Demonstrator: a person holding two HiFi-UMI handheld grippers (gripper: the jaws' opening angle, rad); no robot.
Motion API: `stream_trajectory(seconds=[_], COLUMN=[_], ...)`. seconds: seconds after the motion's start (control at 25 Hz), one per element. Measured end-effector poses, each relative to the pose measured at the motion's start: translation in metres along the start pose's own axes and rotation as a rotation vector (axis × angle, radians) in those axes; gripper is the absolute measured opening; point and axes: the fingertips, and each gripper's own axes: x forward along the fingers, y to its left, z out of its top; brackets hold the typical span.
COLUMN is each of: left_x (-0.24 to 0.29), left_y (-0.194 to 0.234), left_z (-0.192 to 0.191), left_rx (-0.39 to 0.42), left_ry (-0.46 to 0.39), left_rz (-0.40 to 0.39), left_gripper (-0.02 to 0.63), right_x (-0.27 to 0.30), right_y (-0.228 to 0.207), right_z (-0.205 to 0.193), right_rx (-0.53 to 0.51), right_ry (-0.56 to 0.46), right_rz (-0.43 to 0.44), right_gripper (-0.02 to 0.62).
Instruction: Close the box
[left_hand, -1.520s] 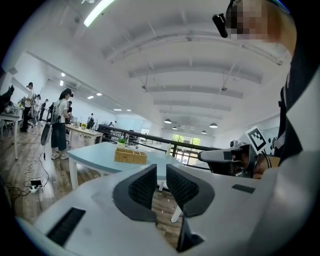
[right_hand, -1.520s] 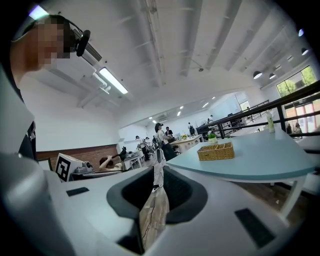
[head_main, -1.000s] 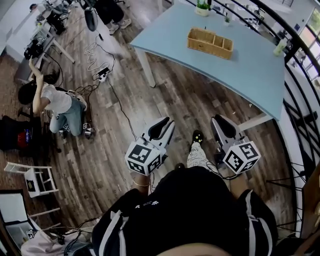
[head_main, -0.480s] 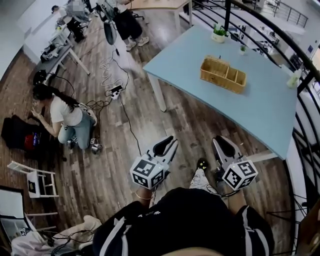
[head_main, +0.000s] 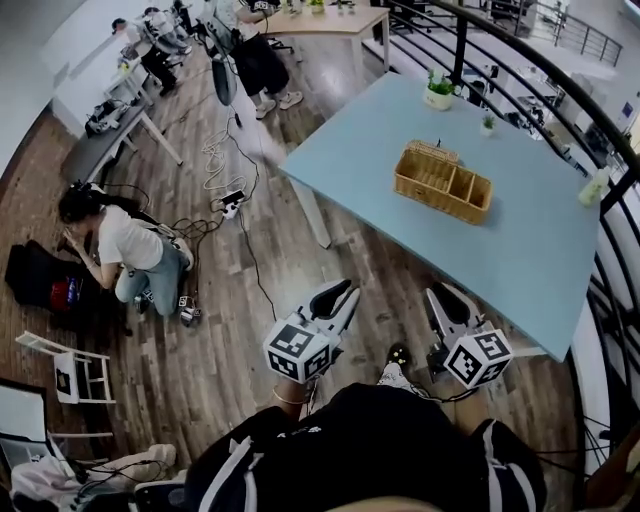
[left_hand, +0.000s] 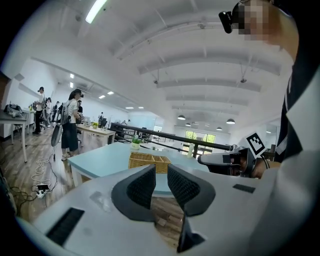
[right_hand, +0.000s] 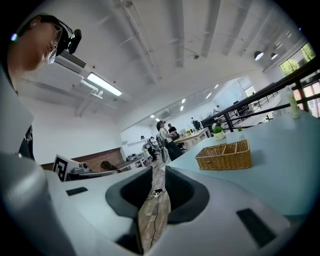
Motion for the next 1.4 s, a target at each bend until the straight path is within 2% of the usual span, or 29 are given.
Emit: stream_trajectory(seconds=[0.56, 0.96, 1.4], left_x=[0.090, 0.122, 0.178], left_y=[0.012, 0.017, 0.043], left_z=[0.029, 0.034, 0.052], left_rx=[-0.001, -0.009, -0.012], left_ry=[-0.012, 0.006, -0.004], left_rz=[0.010, 0.016, -0.067], left_gripper=[0.054, 0.054, 0.054], right_x=[0.034, 0.047, 0.071], right_y=[-0.079, -0.111, -0.144], right_z=[0.043, 0.059, 0.081], right_rx=[0.017, 0.027, 0.007], right_ry=[-0.018, -0.016, -0.028], right_rz=[0.019, 0.019, -0.059], right_gripper=[0.086, 0.086, 0.089])
